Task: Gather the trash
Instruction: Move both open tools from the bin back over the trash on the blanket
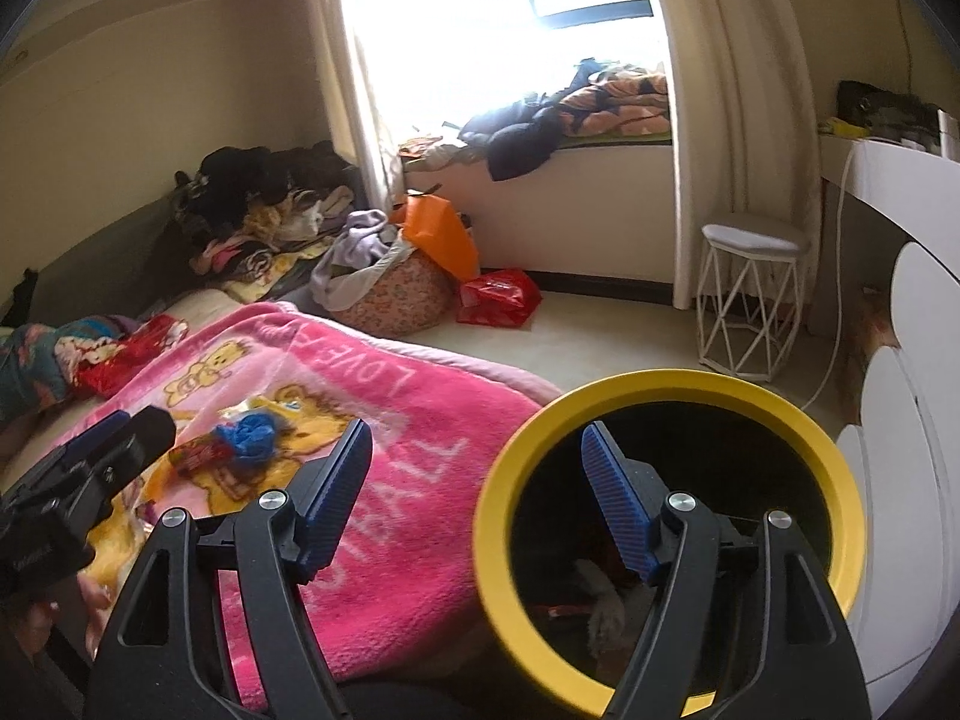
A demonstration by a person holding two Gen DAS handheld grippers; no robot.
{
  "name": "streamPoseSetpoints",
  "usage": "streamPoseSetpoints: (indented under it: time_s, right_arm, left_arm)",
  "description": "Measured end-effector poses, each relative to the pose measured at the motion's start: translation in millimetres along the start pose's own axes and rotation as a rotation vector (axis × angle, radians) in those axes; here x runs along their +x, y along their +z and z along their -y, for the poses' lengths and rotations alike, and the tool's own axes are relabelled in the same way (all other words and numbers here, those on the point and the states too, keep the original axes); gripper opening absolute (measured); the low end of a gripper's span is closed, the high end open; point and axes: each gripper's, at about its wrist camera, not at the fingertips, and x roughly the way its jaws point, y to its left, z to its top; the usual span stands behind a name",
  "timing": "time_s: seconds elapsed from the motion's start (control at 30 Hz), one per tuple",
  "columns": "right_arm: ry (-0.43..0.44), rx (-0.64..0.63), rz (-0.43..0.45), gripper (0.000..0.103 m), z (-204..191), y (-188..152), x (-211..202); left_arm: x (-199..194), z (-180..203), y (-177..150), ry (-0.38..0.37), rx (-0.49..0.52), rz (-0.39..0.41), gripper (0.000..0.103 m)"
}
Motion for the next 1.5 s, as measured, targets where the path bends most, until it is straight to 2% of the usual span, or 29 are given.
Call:
streamPoseSetpoints:
  time_s: [0.53, 0.83, 1.07, 1.27, 1.33, 1.43, 1.5]
  right_arm:
    - [0.097, -0.081, -0.028, 0.073, -51.0, 4.6, 16.8]
    - [0.166, -0.113, -0.083, 0.073, -88.2, 8.2, 51.9]
    - [0.232, -0.125, -0.142, 0.073, -121.1, 8.9, 92.4]
    - [0.279, -0.114, -0.21, 0.072, -145.4, 4.5, 132.7]
    - [0.298, -0.091, -0.248, 0.066, -150.8, 2.1, 149.3]
    - [0.309, -0.086, -0.285, 0.058, -157.7, -1.7, 167.1]
    - [0.302, -0.104, -0.306, 0.054, -165.7, -4.4, 178.6]
  left_arm:
    - [-5.7, -46.4, 3.0, 0.093, -0.051, 0.004, 0.092]
    - [-0.8, -108.3, 3.2, 0.186, -0.085, -0.039, 0.092]
    - [9.9, -158.4, -0.4, 0.256, -0.109, -0.115, 0.092]
    - [33.0, -195.1, -5.6, 0.237, -0.147, -0.203, 0.092]
    - [41.9, -206.4, -7.8, 0.219, -0.157, -0.228, 0.092]
    - [53.4, -217.1, -10.6, 0.189, -0.174, -0.255, 0.087]
    - [61.4, -220.1, -13.3, 0.176, -0.177, -0.274, 0.079]
